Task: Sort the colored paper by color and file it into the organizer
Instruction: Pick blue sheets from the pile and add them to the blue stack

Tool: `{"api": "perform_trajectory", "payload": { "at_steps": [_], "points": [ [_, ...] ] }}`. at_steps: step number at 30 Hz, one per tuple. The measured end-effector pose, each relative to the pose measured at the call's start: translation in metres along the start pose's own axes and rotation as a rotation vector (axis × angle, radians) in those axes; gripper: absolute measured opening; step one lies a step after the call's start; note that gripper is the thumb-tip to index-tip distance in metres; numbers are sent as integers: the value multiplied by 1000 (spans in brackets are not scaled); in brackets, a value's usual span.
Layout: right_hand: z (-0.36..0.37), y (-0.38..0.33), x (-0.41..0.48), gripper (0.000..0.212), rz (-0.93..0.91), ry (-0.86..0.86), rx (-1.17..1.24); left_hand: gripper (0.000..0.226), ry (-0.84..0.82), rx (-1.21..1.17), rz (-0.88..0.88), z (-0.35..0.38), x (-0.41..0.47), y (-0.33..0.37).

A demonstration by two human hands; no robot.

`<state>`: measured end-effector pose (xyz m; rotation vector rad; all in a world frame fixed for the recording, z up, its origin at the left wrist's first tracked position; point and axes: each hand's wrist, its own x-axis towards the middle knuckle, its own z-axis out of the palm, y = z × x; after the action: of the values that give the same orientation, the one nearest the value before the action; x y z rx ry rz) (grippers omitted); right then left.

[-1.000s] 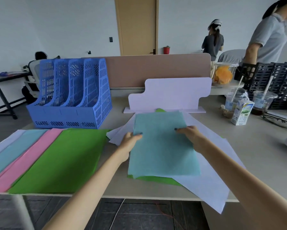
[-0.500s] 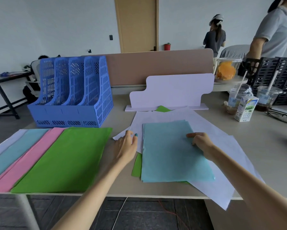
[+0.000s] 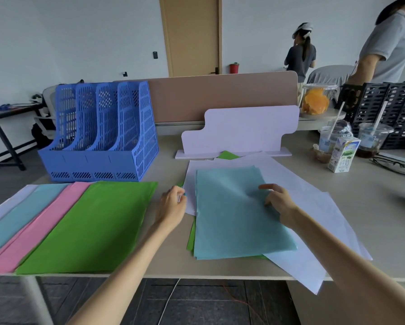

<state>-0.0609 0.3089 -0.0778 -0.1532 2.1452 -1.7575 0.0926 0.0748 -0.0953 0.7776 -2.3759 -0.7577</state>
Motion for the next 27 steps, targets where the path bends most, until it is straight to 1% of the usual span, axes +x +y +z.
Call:
{"api": "perform_trajectory", "payload": {
  "at_steps": [1, 2, 3, 5, 6, 7, 8, 10, 11, 13, 16, 18, 19, 21, 22, 23, 24, 25, 27],
  "points": [
    [3, 0, 0, 54, -7, 16, 0, 19, -18, -100, 3, 1, -1, 3],
    [5, 0, -1, 53, -17, 32, 5, 21, -35, -132, 33, 3, -2, 4],
    [7, -1, -2, 52, -30, 34, 11, 25, -51, -88, 99, 4, -3, 4],
    [9, -3, -4, 56, -36, 13, 36, 32, -96, 87, 231, 6, -5, 4],
    [9, -4, -4, 58, -21, 4, 43, 34, -153, 162, 257, 7, -7, 4],
    [9, -4, -3, 56, -3, -10, 54, 38, -220, 242, 258, 7, -10, 5],
    [9, -4, -1, 47, 12, -13, 65, 41, -267, 318, 259, 8, -12, 3],
    [9, -6, -3, 23, 44, 7, 59, 46, -286, 417, 270, 9, -15, 3],
    [9, -5, -3, 18, 59, 20, 30, 46, -286, 430, 263, 9, -17, 4],
    [9, -2, -4, 17, 56, 3, -52, 46, -276, 425, 257, 8, -19, 5],
    [12, 1, -10, 14, -30, -57, -160, 46, -298, 420, 244, 8, -20, 6],
    [13, 4, -13, 19, -135, -52, -220, 48, -311, 340, 198, 9, -17, 8],
    [13, 3, -16, 21, -183, -51, -217, 49, -290, 245, 144, 10, -16, 10],
    [11, 1, -22, 23, -240, -61, -122, 51, -174, -22, 0, 9, -13, 14],
    [9, 0, -25, 26, -255, -75, -52, 47, -119, -163, -65, 9, -10, 14],
    [8, -2, -28, 29, -262, -91, 15, 38, -85, -295, -105, 5, -10, 17],
    [7, -4, -31, 32, -268, -109, 67, 27, -80, -428, -140, 2, -10, 19],
    [7, -6, -33, 35, -276, -122, 102, 19, -108, -537, -170, -2, -12, 23],
    [10, -11, -38, 40, -304, -141, 141, 8, -138, -655, -177, -11, -12, 31]
  ]
}}
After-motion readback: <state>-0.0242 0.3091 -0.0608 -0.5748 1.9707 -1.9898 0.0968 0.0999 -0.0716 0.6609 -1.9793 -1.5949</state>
